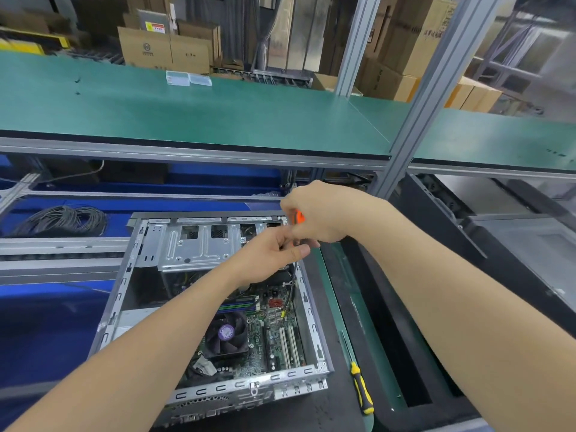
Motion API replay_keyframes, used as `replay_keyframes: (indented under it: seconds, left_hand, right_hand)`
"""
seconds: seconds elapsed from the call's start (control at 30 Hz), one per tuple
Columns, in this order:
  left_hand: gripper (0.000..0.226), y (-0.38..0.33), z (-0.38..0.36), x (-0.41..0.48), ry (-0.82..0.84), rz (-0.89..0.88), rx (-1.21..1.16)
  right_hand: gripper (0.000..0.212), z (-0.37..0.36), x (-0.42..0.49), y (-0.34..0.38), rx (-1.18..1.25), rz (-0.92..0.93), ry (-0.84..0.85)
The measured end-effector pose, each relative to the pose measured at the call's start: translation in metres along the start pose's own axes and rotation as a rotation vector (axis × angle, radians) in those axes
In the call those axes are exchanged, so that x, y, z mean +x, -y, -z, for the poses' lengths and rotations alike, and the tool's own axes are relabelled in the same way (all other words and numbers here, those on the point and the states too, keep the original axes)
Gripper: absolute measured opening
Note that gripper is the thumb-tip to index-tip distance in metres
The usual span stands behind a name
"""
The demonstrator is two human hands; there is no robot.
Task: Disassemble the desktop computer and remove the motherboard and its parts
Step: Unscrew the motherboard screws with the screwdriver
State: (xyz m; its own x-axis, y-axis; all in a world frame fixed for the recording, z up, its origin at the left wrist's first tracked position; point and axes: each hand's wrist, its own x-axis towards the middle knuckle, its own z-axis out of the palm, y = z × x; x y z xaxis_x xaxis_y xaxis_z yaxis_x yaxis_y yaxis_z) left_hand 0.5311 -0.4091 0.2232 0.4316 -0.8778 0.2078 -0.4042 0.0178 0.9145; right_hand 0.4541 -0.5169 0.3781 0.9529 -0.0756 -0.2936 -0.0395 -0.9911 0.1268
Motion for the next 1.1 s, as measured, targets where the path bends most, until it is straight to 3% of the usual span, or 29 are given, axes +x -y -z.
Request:
replay_keyframes:
  seconds: [0.13, 0.27, 0.4, 0.43, 0.5, 0.57, 0.6, 0.67, 0.77, 0.97, 1.1]
  left_hand:
    - [0.02, 0.003, 0.002, 0.001, -0.023, 0.058, -0.15]
    - [0.028, 0.001, 0.002, 0.003, 0.016, 0.044, -0.155]
    - [0.024, 0.007, -0.002, 0.002, -0.003, 0.069, -0.105]
    - [0.022, 0.008, -0.003, 0.002, -0.012, 0.062, -0.082]
    - [0.021, 0.008, -0.005, 0.002, -0.008, 0.038, -0.074]
    - [0.018, 0.01, -0.006, 0.003, -0.003, 0.038, -0.091]
    - [0.02, 0.01, -0.005, 0.004, 0.002, 0.035, -0.097]
    - [0.022, 0.011, -0.005, 0.004, 0.01, 0.021, -0.111]
    - [0.029, 0.011, -0.003, 0.005, 0.026, 0.044, -0.099]
    - [0.022, 0.008, -0.002, 0.0, 0.098, 0.039, -0.178]
    - [0.023, 0.002, -0.002, -0.001, 0.065, 0.084, -0.226]
  right_hand:
    - [0.023, 0.004, -0.001, 0.005, -0.22, 0.058, 0.049]
    - [0.03, -0.002, 0.004, 0.003, -0.252, 0.07, 0.017]
    - [0.007, -0.001, -0.003, -0.005, -0.069, 0.148, 0.02]
    - [0.012, -0.001, -0.005, -0.006, 0.018, 0.152, 0.016]
    - [0.032, -0.003, -0.006, -0.004, 0.087, 0.061, -0.092]
    - [0.059, -0.007, -0.002, 0.004, -0.103, -0.216, -0.278]
    - [0.067, -0.007, 0.0, 0.01, -0.179, -0.343, -0.285]
    - [0.066, -0.011, 0.007, 0.016, -0.083, -0.442, -0.199]
    - [0.045, -0.011, 0.011, 0.009, 0.045, -0.313, -0.172]
    - [0.006, 0.001, 0.003, -0.002, -0.045, 0.037, 0.013]
    - [0.027, 0.002, 0.004, -0.004, -0.174, 0.156, 0.0]
